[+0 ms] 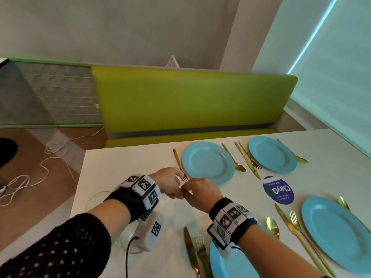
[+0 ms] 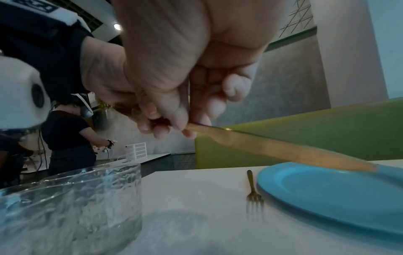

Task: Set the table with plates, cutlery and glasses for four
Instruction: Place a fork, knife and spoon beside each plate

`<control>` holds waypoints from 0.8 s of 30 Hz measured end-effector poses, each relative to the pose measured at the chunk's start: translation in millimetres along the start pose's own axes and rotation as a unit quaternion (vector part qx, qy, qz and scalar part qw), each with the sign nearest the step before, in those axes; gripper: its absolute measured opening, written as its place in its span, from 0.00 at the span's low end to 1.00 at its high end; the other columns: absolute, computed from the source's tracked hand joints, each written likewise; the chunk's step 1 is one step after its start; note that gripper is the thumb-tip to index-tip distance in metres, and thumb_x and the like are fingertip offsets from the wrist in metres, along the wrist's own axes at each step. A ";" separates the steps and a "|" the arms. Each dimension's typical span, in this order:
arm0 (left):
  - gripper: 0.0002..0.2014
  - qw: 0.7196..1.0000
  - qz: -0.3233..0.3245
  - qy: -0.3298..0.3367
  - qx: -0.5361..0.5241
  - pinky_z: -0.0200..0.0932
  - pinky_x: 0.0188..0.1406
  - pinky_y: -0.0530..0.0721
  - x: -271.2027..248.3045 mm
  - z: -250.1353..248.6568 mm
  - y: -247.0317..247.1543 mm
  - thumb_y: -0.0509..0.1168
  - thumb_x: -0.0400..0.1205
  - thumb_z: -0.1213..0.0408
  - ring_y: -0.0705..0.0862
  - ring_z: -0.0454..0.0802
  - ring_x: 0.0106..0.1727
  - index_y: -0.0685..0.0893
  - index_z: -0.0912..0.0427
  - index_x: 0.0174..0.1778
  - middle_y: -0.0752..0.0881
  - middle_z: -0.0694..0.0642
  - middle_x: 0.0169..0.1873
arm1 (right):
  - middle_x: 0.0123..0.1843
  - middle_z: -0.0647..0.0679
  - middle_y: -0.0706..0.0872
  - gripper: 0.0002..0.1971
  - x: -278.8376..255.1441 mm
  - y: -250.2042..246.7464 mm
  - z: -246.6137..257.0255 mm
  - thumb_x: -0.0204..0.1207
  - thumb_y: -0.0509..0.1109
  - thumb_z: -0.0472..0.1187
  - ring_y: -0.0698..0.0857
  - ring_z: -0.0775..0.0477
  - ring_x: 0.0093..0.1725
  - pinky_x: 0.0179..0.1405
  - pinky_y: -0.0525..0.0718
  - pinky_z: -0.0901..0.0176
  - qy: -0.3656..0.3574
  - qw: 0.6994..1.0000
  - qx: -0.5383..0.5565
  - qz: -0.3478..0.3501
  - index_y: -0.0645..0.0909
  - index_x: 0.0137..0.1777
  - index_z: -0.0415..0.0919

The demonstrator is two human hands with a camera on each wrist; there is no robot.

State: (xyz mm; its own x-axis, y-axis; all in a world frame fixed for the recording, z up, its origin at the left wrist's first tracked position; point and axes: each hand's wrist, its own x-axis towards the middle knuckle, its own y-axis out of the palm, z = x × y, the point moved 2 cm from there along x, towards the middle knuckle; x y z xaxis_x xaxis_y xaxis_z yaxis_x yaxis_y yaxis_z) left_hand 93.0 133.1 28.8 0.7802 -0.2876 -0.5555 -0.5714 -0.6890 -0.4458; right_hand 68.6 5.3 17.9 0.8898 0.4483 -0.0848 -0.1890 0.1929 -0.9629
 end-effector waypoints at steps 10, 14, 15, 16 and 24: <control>0.21 0.966 -0.254 0.000 -0.044 0.45 0.66 0.75 -5.9 41.8 -73.1 0.67 0.80 0.59 0.78 0.56 0.68 0.76 0.61 0.69 0.80 0.60 0.68 | 0.55 0.45 0.89 0.13 63.8 29.4 0.3 0.77 0.65 0.42 0.85 0.44 0.56 0.54 0.84 0.58 0.271 0.953 0.134 0.023 0.88 0.55 0.41; 0.17 0.959 -0.275 -0.006 -0.064 0.42 0.65 0.74 -2.6 58.1 -91.6 0.66 0.81 0.61 0.79 0.55 0.67 0.80 0.60 0.66 0.83 0.58 0.65 | 0.62 0.43 0.85 0.17 99.7 45.1 4.5 0.82 0.59 0.45 0.83 0.44 0.62 0.55 0.80 0.60 0.290 0.953 0.057 0.074 0.82 0.61 0.35; 0.16 0.958 -0.277 -0.005 -0.072 0.40 0.64 0.74 -1.7 61.3 -95.2 0.65 0.81 0.61 0.80 0.54 0.67 0.81 0.60 0.65 0.83 0.57 0.64 | 0.62 0.43 0.85 0.17 107.0 47.6 5.0 0.82 0.59 0.45 0.83 0.45 0.62 0.53 0.80 0.61 0.290 0.953 0.043 0.080 0.82 0.60 0.36; 0.16 0.957 -0.278 -0.005 -0.078 0.40 0.62 0.74 -0.7 64.4 -98.4 0.65 0.81 0.61 0.80 0.54 0.66 0.81 0.60 0.64 0.84 0.57 0.63 | 0.62 0.44 0.85 0.16 113.6 50.6 5.7 0.82 0.58 0.44 0.84 0.45 0.62 0.53 0.80 0.61 0.290 0.952 0.024 0.093 0.82 0.60 0.36; 0.11 0.952 -0.275 -0.006 -0.134 0.50 0.62 0.81 14.5 85.2 -114.6 0.65 0.81 0.63 0.83 0.58 0.61 0.82 0.58 0.59 0.85 0.60 0.57 | 0.63 0.42 0.84 0.14 144.1 66.3 -7.1 0.83 0.58 0.36 0.84 0.43 0.63 0.58 0.82 0.59 0.339 0.935 0.011 0.101 0.81 0.62 0.34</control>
State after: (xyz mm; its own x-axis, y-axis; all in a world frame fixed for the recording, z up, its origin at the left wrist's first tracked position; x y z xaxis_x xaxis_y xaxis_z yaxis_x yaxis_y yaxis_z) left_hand 148.1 264.6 12.0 0.9391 0.1723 -0.2974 0.0098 -0.8783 -0.4779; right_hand 187.3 76.5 -60.0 0.8923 -0.1779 -0.4149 -0.3838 0.1848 -0.9047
